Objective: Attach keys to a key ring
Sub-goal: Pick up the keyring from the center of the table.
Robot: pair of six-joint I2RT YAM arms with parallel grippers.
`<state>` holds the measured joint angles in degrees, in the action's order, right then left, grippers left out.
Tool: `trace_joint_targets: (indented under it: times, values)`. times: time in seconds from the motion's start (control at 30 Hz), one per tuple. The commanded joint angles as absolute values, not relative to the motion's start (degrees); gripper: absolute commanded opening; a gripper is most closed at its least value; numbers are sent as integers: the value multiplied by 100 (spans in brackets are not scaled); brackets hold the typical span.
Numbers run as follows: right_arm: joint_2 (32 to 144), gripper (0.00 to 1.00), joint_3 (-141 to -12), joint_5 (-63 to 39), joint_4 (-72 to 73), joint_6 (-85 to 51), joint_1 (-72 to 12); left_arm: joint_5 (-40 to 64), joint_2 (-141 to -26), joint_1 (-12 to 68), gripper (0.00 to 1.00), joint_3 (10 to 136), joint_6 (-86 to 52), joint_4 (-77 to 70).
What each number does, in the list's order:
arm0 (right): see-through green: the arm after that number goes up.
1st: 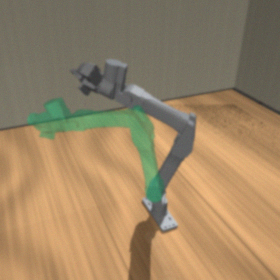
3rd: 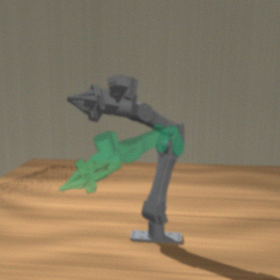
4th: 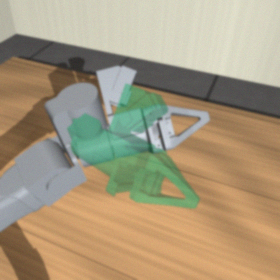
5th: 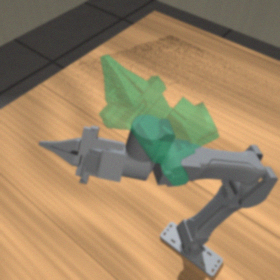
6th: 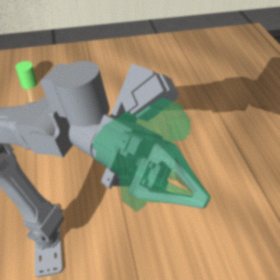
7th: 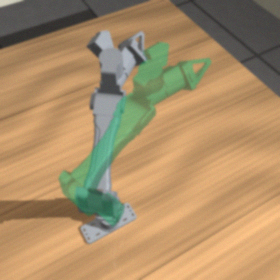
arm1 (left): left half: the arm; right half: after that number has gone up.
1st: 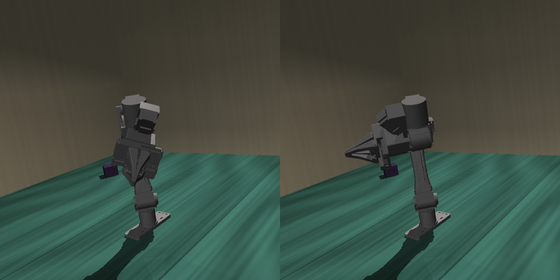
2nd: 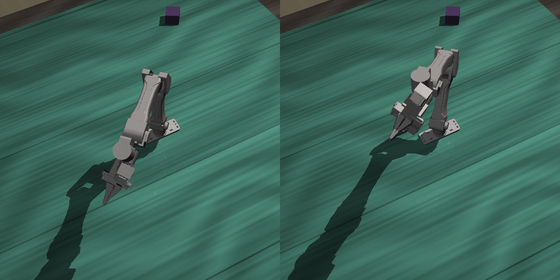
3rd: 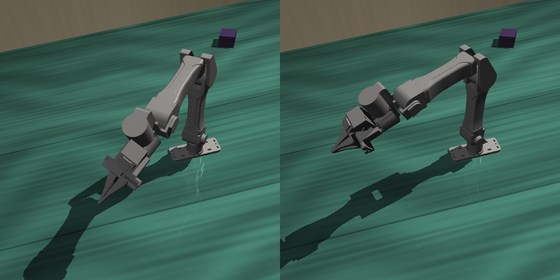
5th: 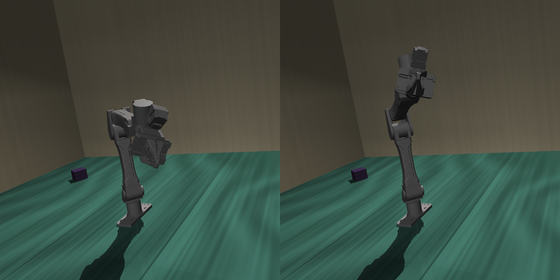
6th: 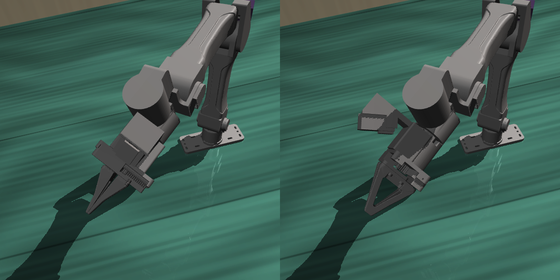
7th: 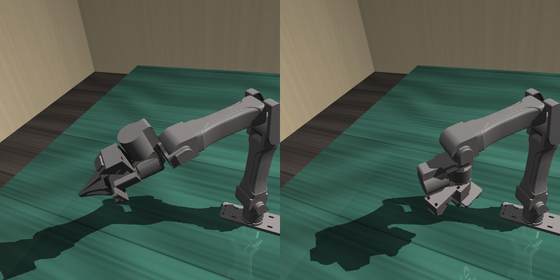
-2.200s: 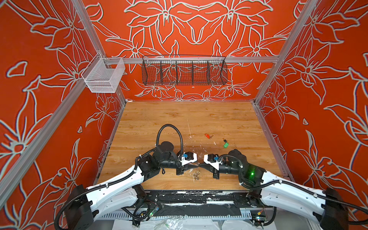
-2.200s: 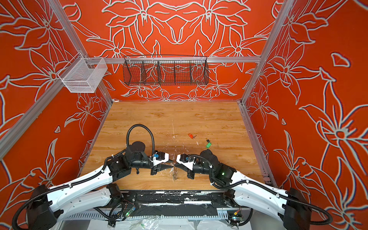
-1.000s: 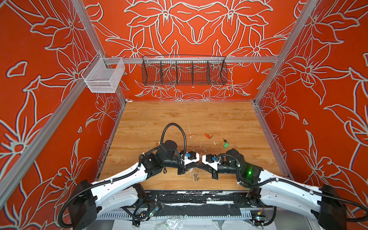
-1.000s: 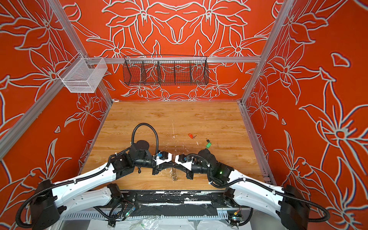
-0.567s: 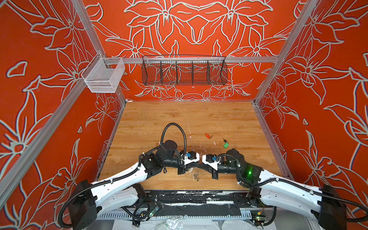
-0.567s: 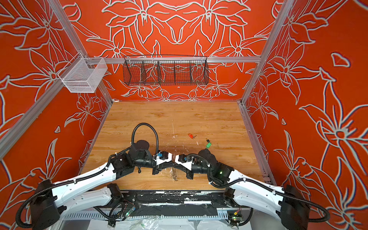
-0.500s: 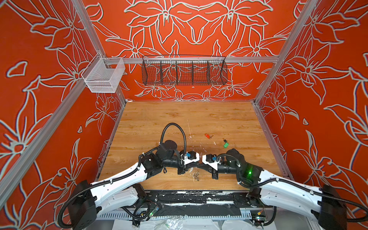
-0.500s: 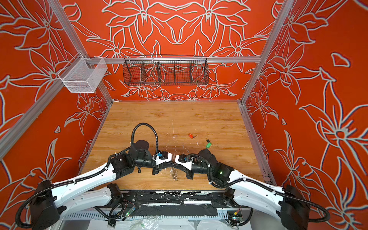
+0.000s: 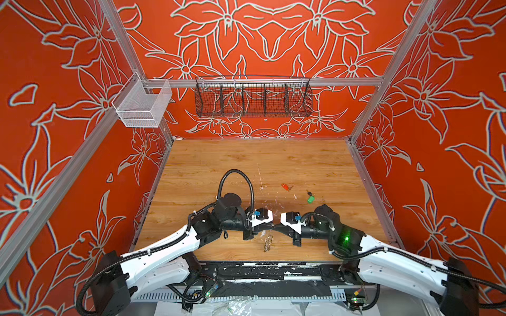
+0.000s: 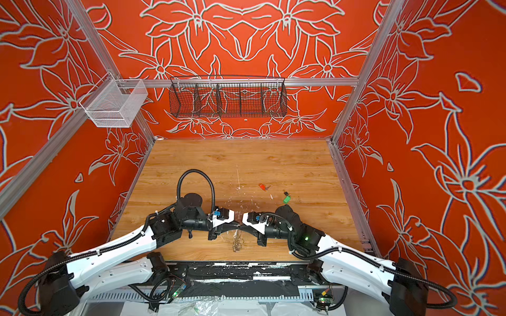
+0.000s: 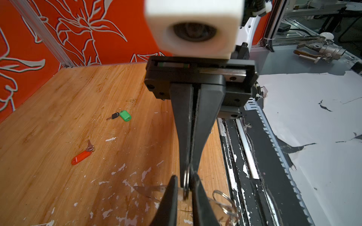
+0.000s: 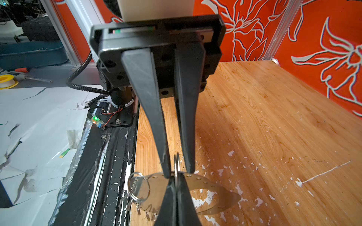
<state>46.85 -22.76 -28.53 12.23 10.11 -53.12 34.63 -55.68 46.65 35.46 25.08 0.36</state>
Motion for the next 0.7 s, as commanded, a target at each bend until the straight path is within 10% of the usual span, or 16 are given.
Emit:
trace_joint_targets:
  times: [0.0, 0.67]
  values:
    - [4632, 0, -2290, -2977, 1371, 1054, -5335, 3568, -5607, 4702, 16, 3595, 2571, 34]
    - [4742, 0, -2347, -2998, 1371, 1054, -5335, 3595, -5607, 4702, 15, 3630, 2600, 51]
